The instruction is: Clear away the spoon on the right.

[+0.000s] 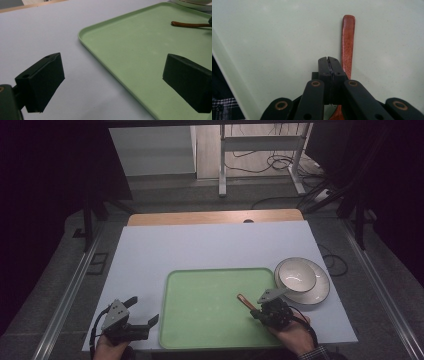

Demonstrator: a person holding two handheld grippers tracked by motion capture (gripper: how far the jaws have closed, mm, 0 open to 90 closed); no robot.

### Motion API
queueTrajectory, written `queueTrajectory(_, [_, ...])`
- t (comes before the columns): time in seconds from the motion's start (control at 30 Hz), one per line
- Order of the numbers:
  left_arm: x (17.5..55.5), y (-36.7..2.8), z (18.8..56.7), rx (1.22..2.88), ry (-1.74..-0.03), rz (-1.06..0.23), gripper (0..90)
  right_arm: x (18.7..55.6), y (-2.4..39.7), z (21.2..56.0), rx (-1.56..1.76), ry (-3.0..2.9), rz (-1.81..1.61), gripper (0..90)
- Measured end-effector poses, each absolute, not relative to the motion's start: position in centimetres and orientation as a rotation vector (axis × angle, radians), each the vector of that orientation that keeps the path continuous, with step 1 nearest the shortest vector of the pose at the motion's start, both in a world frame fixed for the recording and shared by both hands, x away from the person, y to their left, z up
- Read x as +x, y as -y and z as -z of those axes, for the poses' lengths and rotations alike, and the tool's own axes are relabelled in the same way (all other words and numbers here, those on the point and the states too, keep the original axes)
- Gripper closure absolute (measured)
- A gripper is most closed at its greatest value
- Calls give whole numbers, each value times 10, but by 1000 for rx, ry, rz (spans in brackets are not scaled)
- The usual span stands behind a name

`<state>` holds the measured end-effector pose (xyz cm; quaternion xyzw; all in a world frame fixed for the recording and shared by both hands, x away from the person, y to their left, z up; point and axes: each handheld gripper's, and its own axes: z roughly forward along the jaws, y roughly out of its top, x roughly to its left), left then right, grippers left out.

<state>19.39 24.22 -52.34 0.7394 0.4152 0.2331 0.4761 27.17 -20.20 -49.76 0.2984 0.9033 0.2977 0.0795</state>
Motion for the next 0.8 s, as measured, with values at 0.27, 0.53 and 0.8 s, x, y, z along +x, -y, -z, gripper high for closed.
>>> queueTrajectory(0.27, [194, -241, 523, 1814, -1011, -577, 33, 274, 204, 502, 904, -2698, -875, 898])
queueTrajectory(0.53, [194, -241, 523, 1818, -1009, -577, 33, 277, 206, 505, 932, -2695, -855, 898])
queueTrajectory(0.8, [194, -241, 523, 1818, -1009, -576, 33, 282, 213, 506, 971, -2670, -851, 898])
